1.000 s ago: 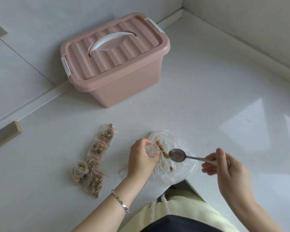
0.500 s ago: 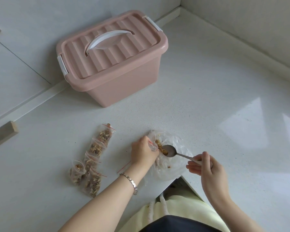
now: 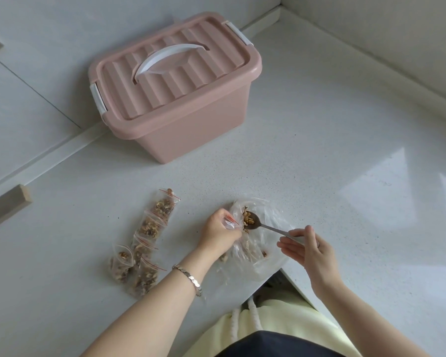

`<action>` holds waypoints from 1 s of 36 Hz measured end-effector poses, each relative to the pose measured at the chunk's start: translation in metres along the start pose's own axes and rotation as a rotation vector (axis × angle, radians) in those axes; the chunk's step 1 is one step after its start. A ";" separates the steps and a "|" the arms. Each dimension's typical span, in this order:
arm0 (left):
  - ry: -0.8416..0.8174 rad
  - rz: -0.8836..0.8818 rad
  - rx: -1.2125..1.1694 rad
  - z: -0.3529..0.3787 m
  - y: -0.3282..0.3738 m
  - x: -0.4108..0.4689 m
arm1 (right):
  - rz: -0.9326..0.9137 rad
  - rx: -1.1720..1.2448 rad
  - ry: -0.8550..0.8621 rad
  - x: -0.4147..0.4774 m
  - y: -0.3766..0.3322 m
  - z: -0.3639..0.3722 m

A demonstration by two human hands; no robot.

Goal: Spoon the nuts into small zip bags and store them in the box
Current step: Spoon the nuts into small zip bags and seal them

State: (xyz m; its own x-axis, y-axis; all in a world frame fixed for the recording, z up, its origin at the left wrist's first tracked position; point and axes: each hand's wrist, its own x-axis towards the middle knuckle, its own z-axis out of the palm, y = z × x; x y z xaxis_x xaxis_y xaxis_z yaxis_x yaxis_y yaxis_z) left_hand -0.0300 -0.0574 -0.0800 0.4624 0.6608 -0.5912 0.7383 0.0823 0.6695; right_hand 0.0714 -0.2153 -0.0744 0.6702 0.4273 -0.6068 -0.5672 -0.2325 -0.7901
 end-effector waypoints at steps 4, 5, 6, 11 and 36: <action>0.022 -0.021 -0.049 -0.003 -0.001 -0.001 | 0.127 0.151 -0.023 0.005 0.001 -0.013; 0.033 -0.018 -0.049 -0.005 -0.003 -0.002 | 0.145 0.180 -0.025 0.005 0.001 -0.016; 0.040 -0.009 -0.047 -0.006 -0.004 -0.002 | 0.156 0.203 -0.027 0.005 0.002 -0.020; 0.132 0.099 0.011 -0.009 -0.013 -0.006 | 0.152 0.230 -0.048 0.004 0.001 -0.033; 0.186 0.294 -0.120 0.011 -0.010 -0.029 | -0.838 -0.616 -0.173 -0.058 -0.043 -0.005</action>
State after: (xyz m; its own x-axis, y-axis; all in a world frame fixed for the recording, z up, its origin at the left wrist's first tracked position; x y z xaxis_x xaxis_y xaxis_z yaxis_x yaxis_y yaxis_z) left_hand -0.0457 -0.0859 -0.0747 0.5407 0.7928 -0.2813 0.5192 -0.0514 0.8531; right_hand 0.0598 -0.2345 -0.0058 0.6304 0.7644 0.1357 0.4193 -0.1881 -0.8881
